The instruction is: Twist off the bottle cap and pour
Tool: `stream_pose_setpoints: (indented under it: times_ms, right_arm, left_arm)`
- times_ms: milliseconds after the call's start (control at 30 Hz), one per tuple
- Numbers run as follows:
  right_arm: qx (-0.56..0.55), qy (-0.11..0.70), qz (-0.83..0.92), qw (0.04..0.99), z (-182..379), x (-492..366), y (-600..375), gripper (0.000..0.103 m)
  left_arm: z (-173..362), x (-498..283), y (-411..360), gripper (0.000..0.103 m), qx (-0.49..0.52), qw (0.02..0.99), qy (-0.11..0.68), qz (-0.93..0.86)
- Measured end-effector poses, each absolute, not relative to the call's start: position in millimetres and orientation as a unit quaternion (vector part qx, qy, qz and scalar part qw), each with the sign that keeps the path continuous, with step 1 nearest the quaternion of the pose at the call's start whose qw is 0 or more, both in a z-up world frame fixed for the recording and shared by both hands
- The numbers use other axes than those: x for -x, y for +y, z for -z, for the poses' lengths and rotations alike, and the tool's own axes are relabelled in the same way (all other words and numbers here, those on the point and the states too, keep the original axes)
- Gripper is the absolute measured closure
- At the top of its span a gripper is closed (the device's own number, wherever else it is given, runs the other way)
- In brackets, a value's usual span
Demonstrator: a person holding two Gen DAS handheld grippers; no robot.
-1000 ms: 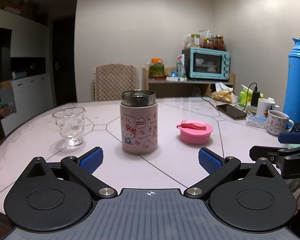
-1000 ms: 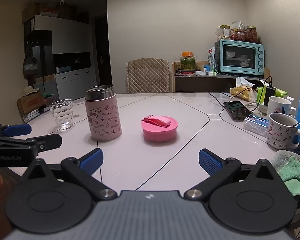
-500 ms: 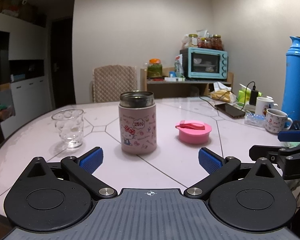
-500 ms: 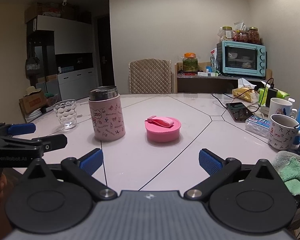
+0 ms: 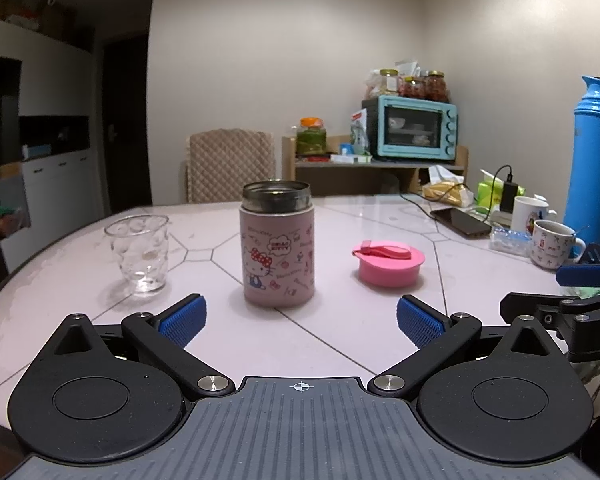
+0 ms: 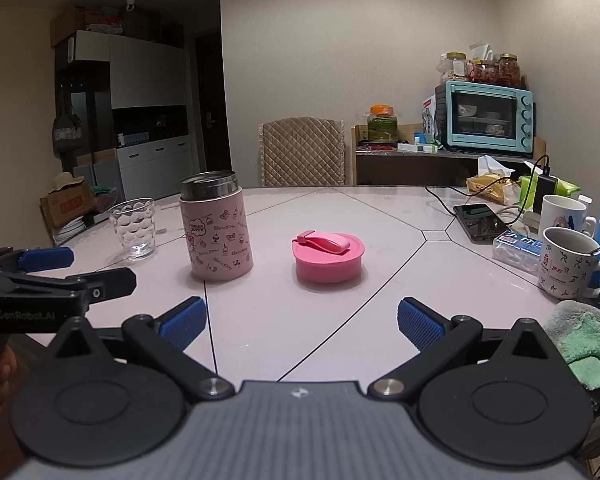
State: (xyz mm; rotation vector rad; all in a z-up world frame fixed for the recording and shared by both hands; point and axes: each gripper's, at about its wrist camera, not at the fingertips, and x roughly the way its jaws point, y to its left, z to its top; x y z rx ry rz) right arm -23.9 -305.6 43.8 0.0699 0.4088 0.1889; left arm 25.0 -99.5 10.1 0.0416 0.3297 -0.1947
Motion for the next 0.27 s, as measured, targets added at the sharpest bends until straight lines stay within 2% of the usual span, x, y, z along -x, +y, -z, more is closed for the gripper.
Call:
stream_pose_setpoints:
  times_ms: [267]
  right_arm:
    - [-0.035, 0.203, -0.093, 0.974, -43.4, 24.2, -304.2, 0.0]
  left_arm:
    - [-10.6, -21.5, -98.4, 0.0, -0.024, 0.983, 0.158, 0.091]
